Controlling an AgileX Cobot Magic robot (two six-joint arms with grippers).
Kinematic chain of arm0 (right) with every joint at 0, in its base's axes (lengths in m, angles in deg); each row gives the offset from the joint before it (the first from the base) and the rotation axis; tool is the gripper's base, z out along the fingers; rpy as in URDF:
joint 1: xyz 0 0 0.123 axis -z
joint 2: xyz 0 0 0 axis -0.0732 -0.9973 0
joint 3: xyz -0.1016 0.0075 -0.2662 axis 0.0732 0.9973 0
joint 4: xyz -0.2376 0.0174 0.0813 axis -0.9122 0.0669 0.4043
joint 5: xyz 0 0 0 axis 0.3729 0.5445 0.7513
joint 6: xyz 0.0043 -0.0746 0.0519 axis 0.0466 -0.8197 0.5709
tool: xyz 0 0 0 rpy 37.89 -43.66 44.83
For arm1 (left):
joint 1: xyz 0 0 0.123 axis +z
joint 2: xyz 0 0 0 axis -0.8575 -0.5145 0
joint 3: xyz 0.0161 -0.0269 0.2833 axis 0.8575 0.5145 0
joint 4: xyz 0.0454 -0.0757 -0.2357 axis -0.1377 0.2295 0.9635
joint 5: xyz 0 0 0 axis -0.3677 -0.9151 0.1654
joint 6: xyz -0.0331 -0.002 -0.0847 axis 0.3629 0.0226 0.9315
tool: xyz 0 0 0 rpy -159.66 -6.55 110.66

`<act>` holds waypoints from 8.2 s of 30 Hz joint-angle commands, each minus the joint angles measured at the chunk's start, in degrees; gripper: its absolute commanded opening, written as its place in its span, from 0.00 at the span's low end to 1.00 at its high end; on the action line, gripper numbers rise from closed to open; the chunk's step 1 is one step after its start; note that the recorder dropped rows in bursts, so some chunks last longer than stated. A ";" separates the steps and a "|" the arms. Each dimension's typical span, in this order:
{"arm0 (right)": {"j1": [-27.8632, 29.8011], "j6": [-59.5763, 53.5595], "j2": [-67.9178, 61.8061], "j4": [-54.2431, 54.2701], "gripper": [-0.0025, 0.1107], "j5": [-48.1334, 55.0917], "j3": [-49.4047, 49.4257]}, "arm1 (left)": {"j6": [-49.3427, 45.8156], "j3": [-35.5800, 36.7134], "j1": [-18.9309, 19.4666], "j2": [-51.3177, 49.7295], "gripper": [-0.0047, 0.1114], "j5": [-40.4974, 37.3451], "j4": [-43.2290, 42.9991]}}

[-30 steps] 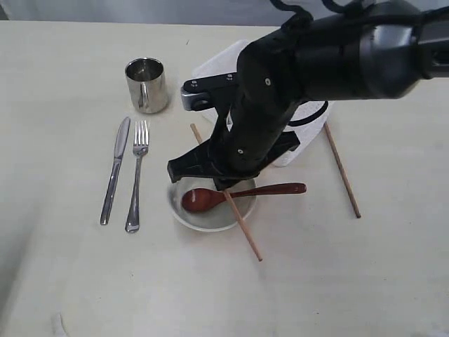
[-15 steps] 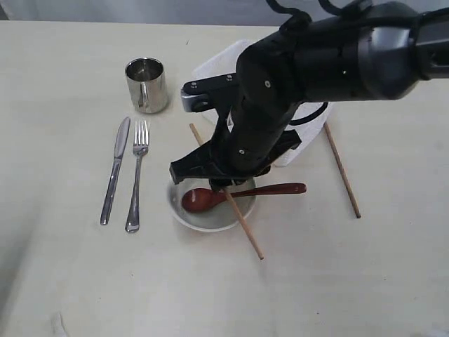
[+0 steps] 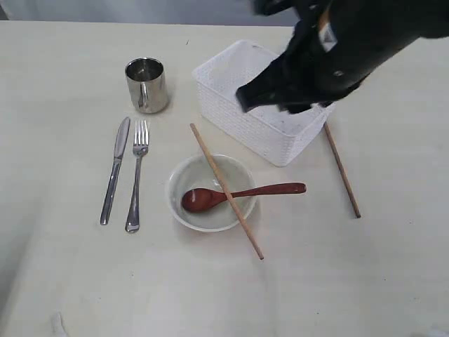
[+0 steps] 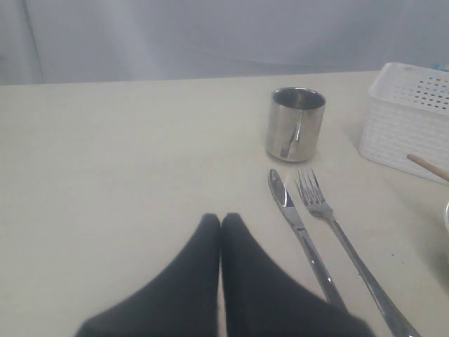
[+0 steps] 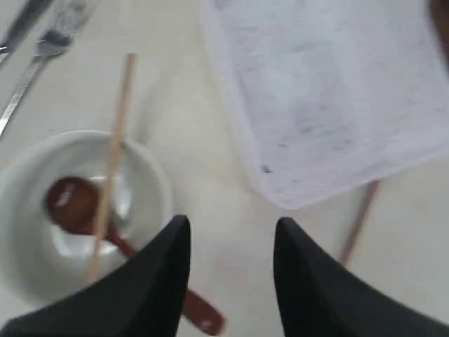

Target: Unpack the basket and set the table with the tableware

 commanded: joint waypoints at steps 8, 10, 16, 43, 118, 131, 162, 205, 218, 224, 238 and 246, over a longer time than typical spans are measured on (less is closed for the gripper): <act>19.92 0.23 2.57 -3.82 0.36 -1.36 7.38 | 0.24 0.18 -0.29 0.15 0.04 0.61 -0.47; 22.18 0.23 2.57 -2.17 0.36 -5.66 11.35 | 0.24 0.18 -0.29 0.15 0.04 0.61 -0.47; 24.82 -1.59 2.33 2.49 0.36 -15.70 18.55 | 0.24 0.18 -0.29 0.15 0.04 0.61 -0.47; 30.93 -15.48 -23.92 15.53 0.36 -15.25 11.23 | 0.24 0.18 -0.29 0.15 0.04 0.61 -0.47; -3.57 -16.95 -13.26 33.13 0.02 -12.82 5.28 | 0.24 0.18 -0.29 0.15 0.04 0.61 -0.47; -3.45 -14.78 -15.76 31.57 0.02 -12.68 5.28 | 0.24 0.18 -0.29 0.15 0.04 0.61 -0.47; -3.36 -13.72 -15.29 31.62 0.02 -12.21 5.28 | 0.24 0.18 -0.29 0.15 0.04 0.61 -0.47; -5.66 -23.01 -18.73 34.39 0.02 -7.11 -4.96 | 0.24 0.18 -0.29 0.15 0.04 0.61 -0.47; -7.30 -21.51 -26.09 32.15 0.02 -9.68 -8.13 | 0.24 0.18 -0.29 0.15 0.04 0.61 -0.47; -7.30 -13.86 -27.02 23.24 0.02 -8.15 -9.63 | 0.24 0.18 -0.29 0.15 0.04 0.61 -0.47; -7.20 -5.48 -27.02 16.04 0.02 -6.64 -9.63 | 0.24 0.18 -0.29 0.15 0.04 0.61 -0.47; -7.20 0.49 -27.02 11.64 0.02 -6.64 -9.63 | 0.24 0.18 -0.29 0.15 0.04 0.61 -0.47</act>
